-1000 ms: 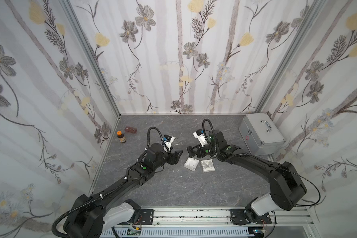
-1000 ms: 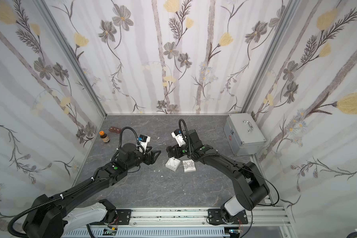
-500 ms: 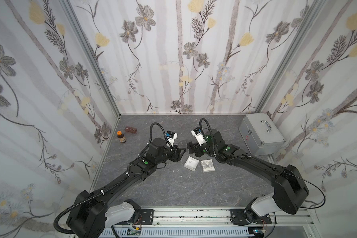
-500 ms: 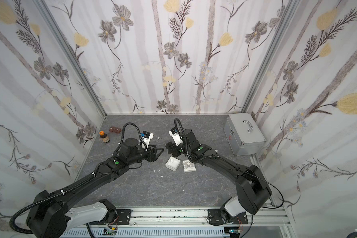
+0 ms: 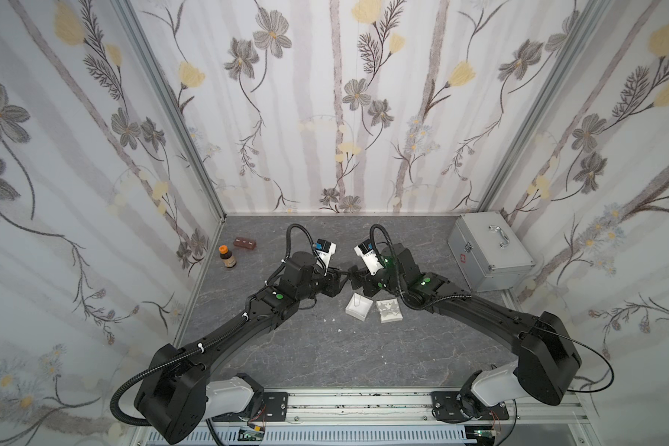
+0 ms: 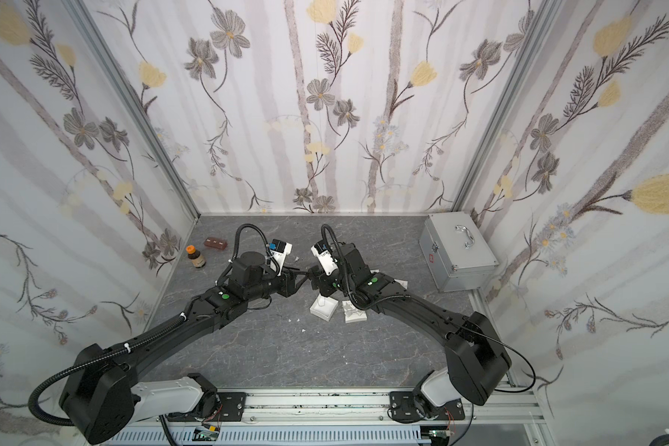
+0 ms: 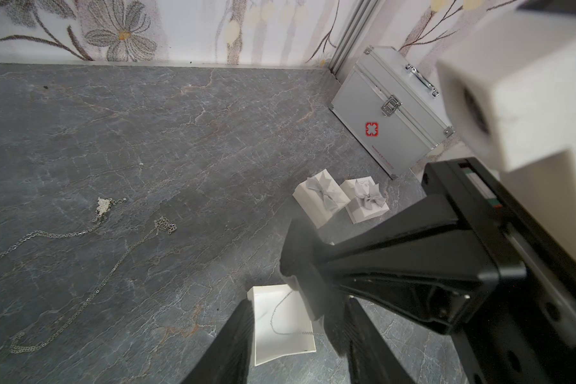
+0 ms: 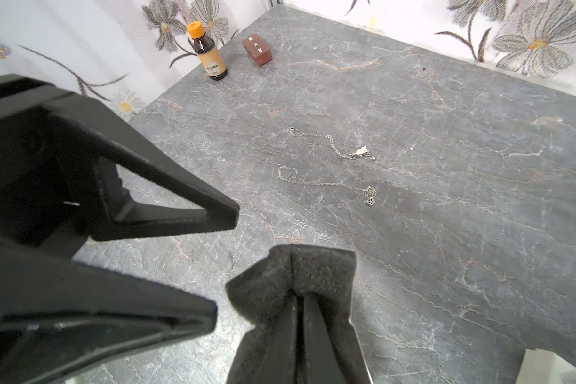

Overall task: Take the necklace out of the lift-off lid jewelry box
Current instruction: Take out the inner lining from the jewelry box.

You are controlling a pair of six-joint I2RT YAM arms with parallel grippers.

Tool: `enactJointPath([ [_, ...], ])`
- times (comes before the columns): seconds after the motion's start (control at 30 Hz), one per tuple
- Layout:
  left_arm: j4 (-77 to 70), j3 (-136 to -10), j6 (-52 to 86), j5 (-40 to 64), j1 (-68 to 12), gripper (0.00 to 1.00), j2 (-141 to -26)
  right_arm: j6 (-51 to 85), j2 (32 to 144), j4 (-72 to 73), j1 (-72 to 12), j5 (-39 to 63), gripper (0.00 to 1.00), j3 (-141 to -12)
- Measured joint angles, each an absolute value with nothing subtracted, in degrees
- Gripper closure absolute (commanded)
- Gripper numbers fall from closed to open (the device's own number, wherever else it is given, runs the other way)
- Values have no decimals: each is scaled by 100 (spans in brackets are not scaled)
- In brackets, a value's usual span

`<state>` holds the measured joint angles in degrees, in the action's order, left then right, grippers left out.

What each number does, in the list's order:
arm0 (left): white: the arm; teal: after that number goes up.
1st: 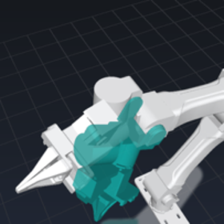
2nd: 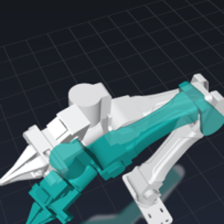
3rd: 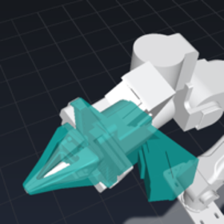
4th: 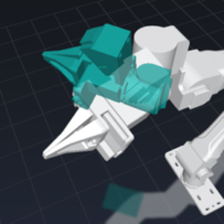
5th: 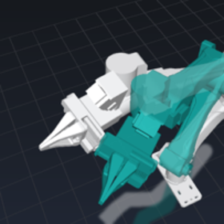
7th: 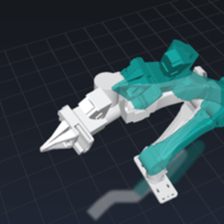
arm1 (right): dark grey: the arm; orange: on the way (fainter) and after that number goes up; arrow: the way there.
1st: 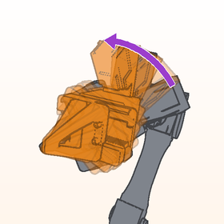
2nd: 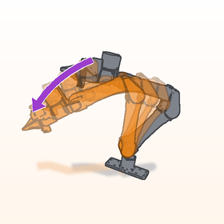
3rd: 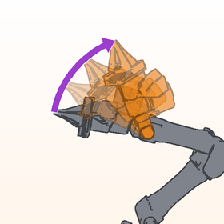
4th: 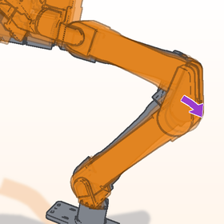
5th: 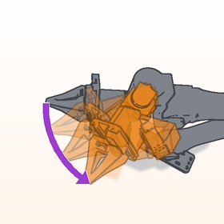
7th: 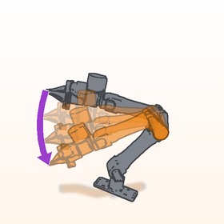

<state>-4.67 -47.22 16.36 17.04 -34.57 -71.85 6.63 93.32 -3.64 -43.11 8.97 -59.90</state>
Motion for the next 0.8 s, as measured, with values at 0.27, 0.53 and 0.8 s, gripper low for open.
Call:
enactJointPath([
  [0.27, -467, -4856, 1787, 1857, -3457, 55, -7413, 611, 9330, -362, -4381, 753, 100, -5994],
  [0.53, -462, -4978, 1846, 1979, -3468, 61, -7614, 574, 9299, -355, -4392, 735, 100, -6001],
  [0.8, -464, -5078, 1911, 2082, -3468, 84, -7745, 574, 9220, -233, -4392, 626, 100, -5944],
])
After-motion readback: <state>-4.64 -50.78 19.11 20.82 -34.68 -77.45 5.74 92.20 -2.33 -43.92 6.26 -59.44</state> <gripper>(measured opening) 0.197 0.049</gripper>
